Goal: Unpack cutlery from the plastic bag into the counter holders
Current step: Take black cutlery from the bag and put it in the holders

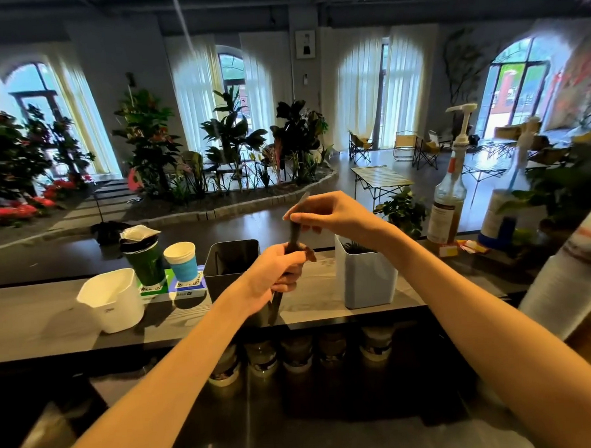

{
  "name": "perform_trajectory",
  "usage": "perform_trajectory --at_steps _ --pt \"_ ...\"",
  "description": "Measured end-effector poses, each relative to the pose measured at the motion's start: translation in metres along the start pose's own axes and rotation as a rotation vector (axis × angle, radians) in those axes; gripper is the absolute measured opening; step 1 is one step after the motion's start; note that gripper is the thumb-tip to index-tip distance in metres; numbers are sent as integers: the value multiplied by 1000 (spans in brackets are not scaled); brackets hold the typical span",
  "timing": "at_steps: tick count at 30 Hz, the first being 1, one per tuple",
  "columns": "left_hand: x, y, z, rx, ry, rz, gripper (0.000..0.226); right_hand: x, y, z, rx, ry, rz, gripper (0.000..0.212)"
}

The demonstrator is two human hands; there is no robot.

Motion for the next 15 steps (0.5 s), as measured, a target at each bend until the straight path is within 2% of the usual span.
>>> perform_trajectory --at_steps 3,6,10,12,15 --pt "-11 13 -20 63 82 40 14 12 -17 11 23 -4 -19 22" --pt "-23 37 -56 99 248 155 25 24 -42 8 24 137 -96 20" --pt "-42 65 -103 328 435 283 36 39 -65 16 -23 266 -212 19" --pt "-49 67 -117 376 492 261 50 47 -61 34 -87 247 -213 19" --pt "-54 50 -127 463 508 147 45 51 -39 68 -277 134 -120 23"
Point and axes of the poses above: each hand's wrist, its own x-axis towards the middle knuckle, its own z-axis out of the palm, y = z × x, the point moved 7 cm from there along x, towards the middle knuckle, and after that the axes turned 5 degrees about -z, right-handed, at the moved point
